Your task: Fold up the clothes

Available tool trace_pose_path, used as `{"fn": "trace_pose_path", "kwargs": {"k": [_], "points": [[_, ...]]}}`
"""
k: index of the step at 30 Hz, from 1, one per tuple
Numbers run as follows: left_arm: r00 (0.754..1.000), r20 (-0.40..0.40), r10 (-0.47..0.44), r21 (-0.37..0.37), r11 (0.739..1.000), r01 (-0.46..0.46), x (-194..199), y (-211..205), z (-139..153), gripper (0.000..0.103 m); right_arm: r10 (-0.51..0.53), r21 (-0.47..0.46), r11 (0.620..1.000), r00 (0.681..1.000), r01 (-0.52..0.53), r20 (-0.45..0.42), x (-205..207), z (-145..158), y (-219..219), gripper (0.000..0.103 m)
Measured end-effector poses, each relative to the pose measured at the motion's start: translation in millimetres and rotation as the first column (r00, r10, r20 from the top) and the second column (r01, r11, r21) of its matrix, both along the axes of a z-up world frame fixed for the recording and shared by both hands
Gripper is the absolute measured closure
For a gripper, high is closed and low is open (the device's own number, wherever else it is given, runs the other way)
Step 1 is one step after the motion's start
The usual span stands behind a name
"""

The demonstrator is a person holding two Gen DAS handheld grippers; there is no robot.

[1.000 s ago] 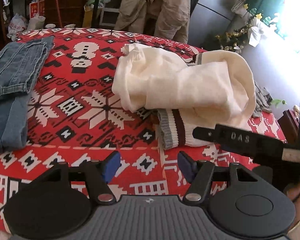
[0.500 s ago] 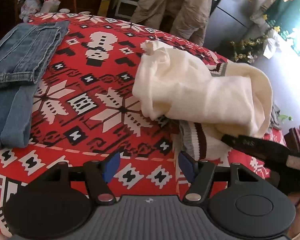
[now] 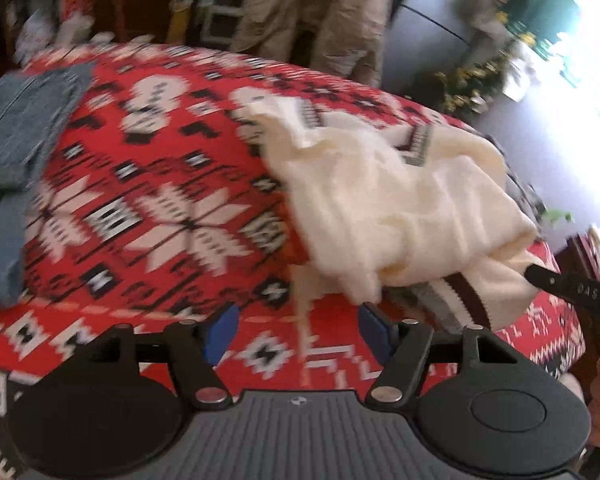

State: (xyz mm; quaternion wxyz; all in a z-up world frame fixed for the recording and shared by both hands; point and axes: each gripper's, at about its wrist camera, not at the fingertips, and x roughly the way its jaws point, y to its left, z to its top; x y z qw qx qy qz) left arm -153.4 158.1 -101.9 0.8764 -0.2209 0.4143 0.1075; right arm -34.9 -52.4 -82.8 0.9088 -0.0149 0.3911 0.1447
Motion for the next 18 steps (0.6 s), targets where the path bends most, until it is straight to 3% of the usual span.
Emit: {"fn": "trace_pose_path", "kwargs": {"k": [4,6,7,8,10,12,15,18], "points": [[0.998,0.039,-0.054,0.057,0.997,0.051,20.8,-19.6,-2.4,0.033,0.006,0.014,1.000,1.000,-0.006,-0.009,-0.5,0.6,-14.9,0.096],[0.999,0.032,-0.044,0.064,0.997,0.042,34.8,-21.7,-7.7,0.039,0.011,0.015,1.000,1.000,-0.011,-0.008,-3.5,-0.1,-16.3,0.096],[0.999,0.036,-0.037,0.054,0.998,0.035,40.3,-20.4,-9.3,0.050,0.011,0.018,1.000,1.000,-0.011,-0.010,-4.6,-0.6,-19.8,0.096],[0.999,0.038,-0.031,0.045,0.999,0.029,45.6,-19.2,-10.7,0.070,0.012,0.022,1.000,1.000,-0.012,-0.011,-5.8,-1.1,-23.6,0.096],[0.999,0.027,-0.018,0.061,0.998,0.016,54.8,-18.5,-8.3,0.091,0.010,0.025,1.000,1.000,-0.010,-0.011,-5.9,-2.9,-24.9,0.096],[0.999,0.039,0.013,0.140,0.990,-0.019,59.3,-18.7,1.8,0.093,0.008,0.031,0.999,1.000,-0.008,-0.012,-6.6,-3.3,-25.2,0.096],[0.986,0.124,0.109,0.239,0.961,-0.137,55.9,-0.6,29.5,0.095,-0.003,0.027,1.000,1.000,0.003,0.018,-4.2,2.2,-24.8,0.096],[0.972,0.158,0.175,0.272,0.938,-0.213,59.6,24.1,44.7,0.095,-0.023,0.044,0.999,0.998,0.021,0.063,6.5,11.9,-26.0,0.096]]}}
